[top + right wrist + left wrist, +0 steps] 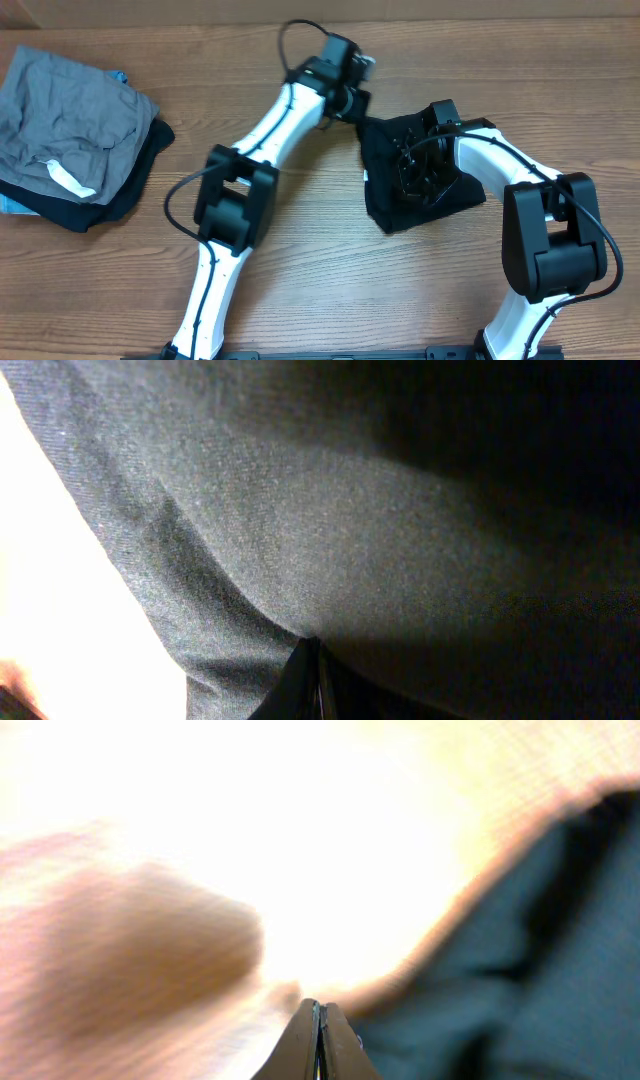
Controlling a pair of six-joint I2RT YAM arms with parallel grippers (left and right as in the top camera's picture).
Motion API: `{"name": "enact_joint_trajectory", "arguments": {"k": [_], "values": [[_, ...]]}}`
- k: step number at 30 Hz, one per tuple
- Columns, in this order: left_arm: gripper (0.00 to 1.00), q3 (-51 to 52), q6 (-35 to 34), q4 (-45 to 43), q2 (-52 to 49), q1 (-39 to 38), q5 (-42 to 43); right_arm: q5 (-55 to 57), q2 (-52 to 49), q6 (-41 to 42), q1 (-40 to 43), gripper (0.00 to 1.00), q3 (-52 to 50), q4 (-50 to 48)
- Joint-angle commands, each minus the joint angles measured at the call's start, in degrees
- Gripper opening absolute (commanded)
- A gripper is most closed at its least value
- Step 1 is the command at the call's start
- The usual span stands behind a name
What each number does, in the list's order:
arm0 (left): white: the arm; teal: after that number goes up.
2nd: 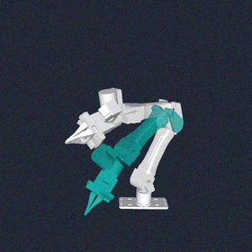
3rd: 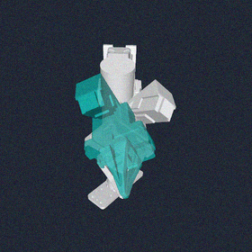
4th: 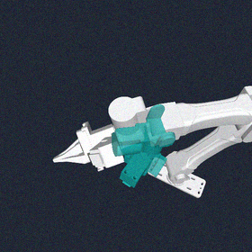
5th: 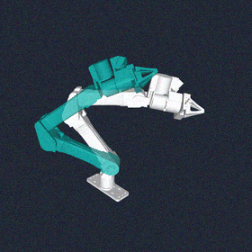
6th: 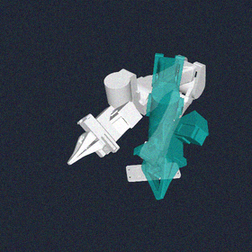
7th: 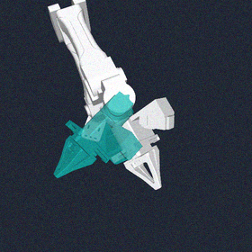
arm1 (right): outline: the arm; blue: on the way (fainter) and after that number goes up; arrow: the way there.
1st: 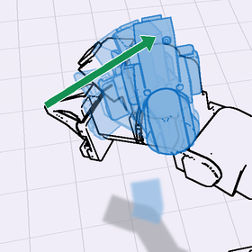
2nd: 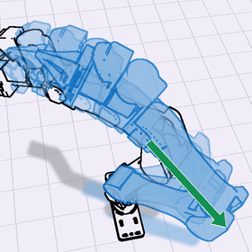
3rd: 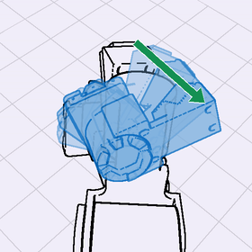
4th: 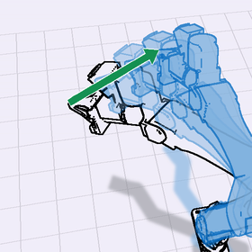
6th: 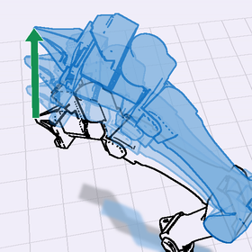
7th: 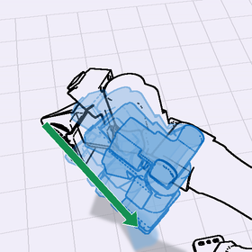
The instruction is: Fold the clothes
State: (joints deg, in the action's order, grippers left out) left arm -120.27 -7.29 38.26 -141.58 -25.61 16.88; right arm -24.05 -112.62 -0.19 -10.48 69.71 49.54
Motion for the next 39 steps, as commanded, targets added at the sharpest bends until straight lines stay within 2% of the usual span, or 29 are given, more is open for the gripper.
{"name": "enact_joint_trajectory", "arguments": {"k": [1,3,9,12,14,19,32,39], "values": [[0.04,-1.46,-2.12,-1.09,-0.92,4.55,-1.16,2.12,-1.29,0.02,-0.37,0.04,-3.67,-1.36],[0.04,-4.5,-2.12,1.95,-0.92,5.25,1.53,2.12,-1.29,0.02,-0.37,0.04,-3.76,-1.64],[0.04,-13.53,1.18,20.98,-0.9,1.95,5.81,2.1,-1.29,0.07,-0.37,0.04,-3.76,-2.99],[0.04,-12.61,6.08,29.97,-0.96,-1.62,4.15,2.08,-1.29,0.09,-0.37,0.04,-3.76,-3.43],[0.04,-12.57,5.95,33.22,-1.03,-4.7,-2.03,2.1,-1.29,0.09,-0.37,0.04,-3.76,-3.39],[0.04,-12.57,3.76,35.01,-1.03,-7.08,0.98,2.1,-1.29,0.52,-0.35,0.04,-3.76,-3.39],[0.04,-11.69,-5.03,36.37,-1.11,-7.87,0.92,2.08,-1.29,0.5,-0.35,0.04,-3.76,-3.39],[0.04,-4.31,-9.53,28.68,-1.2,-8.79,1.14,2.1,-1.29,0.5,-0.35,0.04,-3.76,-3.39]]}}
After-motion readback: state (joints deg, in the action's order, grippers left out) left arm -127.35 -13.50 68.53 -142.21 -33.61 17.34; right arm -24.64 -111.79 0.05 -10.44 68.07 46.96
